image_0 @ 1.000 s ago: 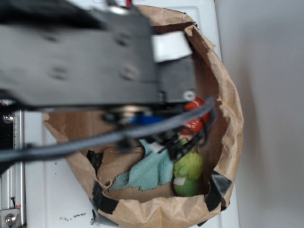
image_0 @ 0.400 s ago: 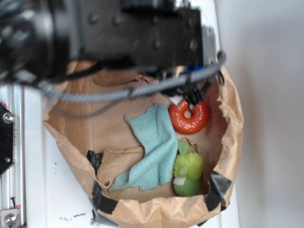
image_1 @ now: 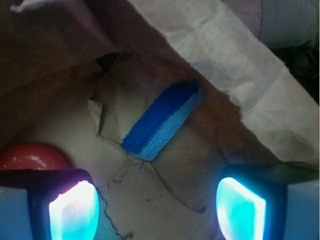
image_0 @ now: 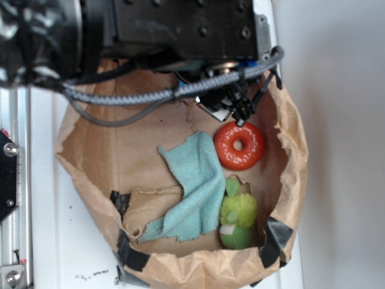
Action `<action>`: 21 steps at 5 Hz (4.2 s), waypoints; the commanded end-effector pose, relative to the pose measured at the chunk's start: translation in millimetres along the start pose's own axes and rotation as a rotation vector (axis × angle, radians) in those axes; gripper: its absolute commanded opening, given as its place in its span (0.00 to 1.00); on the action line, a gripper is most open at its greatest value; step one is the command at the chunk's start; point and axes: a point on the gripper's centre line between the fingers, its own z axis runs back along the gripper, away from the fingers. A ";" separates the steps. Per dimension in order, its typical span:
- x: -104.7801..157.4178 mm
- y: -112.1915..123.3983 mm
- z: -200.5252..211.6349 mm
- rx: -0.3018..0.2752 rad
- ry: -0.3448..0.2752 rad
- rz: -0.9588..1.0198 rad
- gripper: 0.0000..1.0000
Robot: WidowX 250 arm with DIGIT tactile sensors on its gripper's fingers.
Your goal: Grab the blue sponge.
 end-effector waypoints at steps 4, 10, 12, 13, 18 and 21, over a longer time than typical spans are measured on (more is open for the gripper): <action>3.3 -1.8 -15.4 -0.082 -0.059 0.235 1.00; -12.1 1.2 -72.1 0.070 -0.278 0.266 1.00; -10.3 -1.4 -78.4 0.107 -0.292 0.269 0.11; -12.2 -3.1 -78.3 0.107 -0.303 0.267 0.00; -25.9 10.4 32.5 -0.152 -0.204 -0.263 0.00; -4.9 -7.9 91.6 -0.042 0.031 -0.630 0.00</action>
